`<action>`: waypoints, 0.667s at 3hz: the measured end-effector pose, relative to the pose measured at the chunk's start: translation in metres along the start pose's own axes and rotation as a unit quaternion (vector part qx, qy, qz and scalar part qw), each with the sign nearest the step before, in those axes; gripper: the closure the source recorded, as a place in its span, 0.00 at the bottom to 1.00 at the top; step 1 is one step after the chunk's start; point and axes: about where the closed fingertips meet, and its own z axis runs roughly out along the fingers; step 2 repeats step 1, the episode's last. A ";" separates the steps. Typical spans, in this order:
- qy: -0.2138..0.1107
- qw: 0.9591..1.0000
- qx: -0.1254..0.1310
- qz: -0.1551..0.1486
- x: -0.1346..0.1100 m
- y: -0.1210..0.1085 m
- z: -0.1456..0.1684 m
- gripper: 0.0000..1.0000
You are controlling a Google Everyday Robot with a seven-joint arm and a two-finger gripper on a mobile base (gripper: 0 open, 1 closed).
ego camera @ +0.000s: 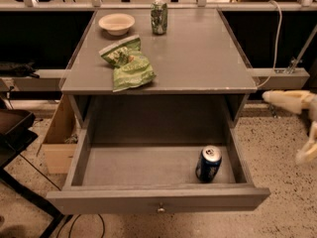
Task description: Place pepsi can into top drawer
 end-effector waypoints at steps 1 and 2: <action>0.107 0.994 0.010 -0.017 -0.047 0.027 -0.028 0.00; 0.107 0.994 0.010 -0.017 -0.047 0.027 -0.028 0.00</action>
Offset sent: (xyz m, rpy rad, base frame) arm 0.0000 0.0000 0.0000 0.0000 0.0000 0.0000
